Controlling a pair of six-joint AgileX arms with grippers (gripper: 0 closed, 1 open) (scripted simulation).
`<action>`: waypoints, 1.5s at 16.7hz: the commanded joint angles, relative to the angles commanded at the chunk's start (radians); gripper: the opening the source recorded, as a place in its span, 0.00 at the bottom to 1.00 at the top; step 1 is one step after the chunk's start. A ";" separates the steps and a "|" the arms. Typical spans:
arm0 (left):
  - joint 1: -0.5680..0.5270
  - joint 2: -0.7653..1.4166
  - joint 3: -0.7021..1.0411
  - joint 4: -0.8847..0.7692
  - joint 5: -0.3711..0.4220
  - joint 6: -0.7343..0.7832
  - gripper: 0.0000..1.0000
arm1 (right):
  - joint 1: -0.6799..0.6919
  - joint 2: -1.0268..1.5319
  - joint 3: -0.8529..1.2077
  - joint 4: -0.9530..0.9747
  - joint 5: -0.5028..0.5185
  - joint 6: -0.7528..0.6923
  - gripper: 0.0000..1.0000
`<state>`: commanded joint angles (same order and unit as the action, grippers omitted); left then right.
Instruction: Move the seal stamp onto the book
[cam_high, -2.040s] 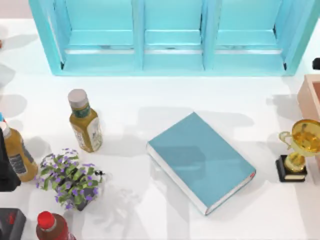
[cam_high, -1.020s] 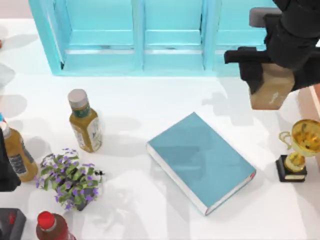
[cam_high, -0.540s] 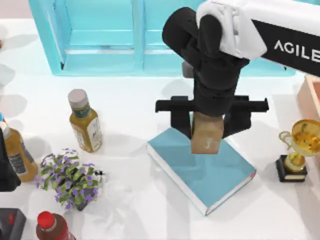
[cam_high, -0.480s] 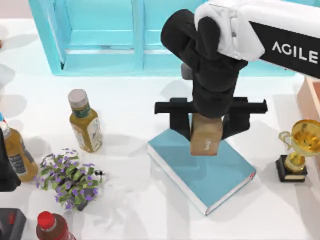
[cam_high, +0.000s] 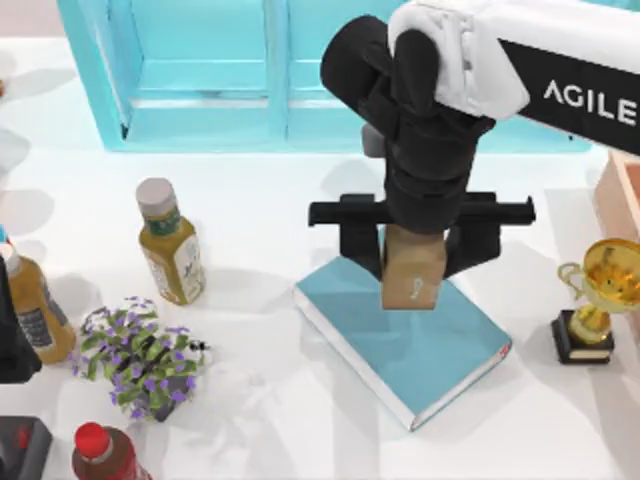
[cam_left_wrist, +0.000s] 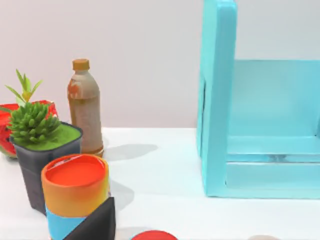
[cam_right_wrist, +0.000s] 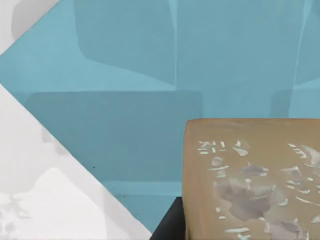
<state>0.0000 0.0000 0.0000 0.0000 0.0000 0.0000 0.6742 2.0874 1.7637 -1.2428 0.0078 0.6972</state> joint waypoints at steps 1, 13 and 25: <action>0.000 0.000 0.000 0.000 0.000 0.000 1.00 | 0.000 0.000 0.000 0.000 0.000 0.000 0.00; 0.000 0.000 0.000 0.000 0.000 0.000 1.00 | 0.000 0.000 0.000 0.000 0.000 0.000 0.83; 0.000 0.000 0.000 0.000 0.000 0.000 1.00 | -0.001 0.001 0.003 -0.004 0.000 0.000 1.00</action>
<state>0.0000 0.0000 0.0000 0.0000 0.0000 0.0000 0.6729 2.0883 1.7672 -1.2464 0.0078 0.6976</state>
